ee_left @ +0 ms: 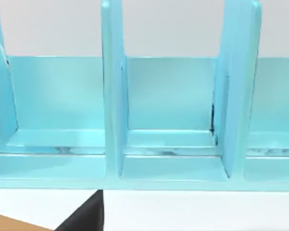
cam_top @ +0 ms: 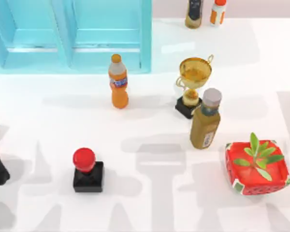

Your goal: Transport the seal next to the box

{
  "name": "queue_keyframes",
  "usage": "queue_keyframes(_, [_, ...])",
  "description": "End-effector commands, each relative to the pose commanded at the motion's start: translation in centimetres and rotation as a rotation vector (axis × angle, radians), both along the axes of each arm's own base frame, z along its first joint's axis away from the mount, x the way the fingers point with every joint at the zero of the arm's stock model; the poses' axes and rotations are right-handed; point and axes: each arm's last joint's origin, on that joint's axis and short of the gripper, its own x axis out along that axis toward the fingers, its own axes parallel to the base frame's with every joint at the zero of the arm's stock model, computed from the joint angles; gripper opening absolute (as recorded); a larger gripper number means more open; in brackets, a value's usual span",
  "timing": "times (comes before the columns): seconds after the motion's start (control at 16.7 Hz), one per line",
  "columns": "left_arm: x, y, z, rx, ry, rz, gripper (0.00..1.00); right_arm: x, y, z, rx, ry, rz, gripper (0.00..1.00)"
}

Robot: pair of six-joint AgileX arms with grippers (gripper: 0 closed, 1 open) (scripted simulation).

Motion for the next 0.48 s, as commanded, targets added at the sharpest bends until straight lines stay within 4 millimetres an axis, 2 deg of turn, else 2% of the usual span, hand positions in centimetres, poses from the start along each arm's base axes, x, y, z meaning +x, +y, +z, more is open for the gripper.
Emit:
queue_keyframes(0.24, [0.0,0.0,0.0,0.000,0.000,0.000,1.00,0.0,0.2,0.4,0.009,0.015,0.016,1.00])
queue_keyframes(0.48, [0.0,0.0,0.0,0.000,0.000,0.000,1.00,0.2,1.1,3.1,0.066,0.113,0.105,1.00])
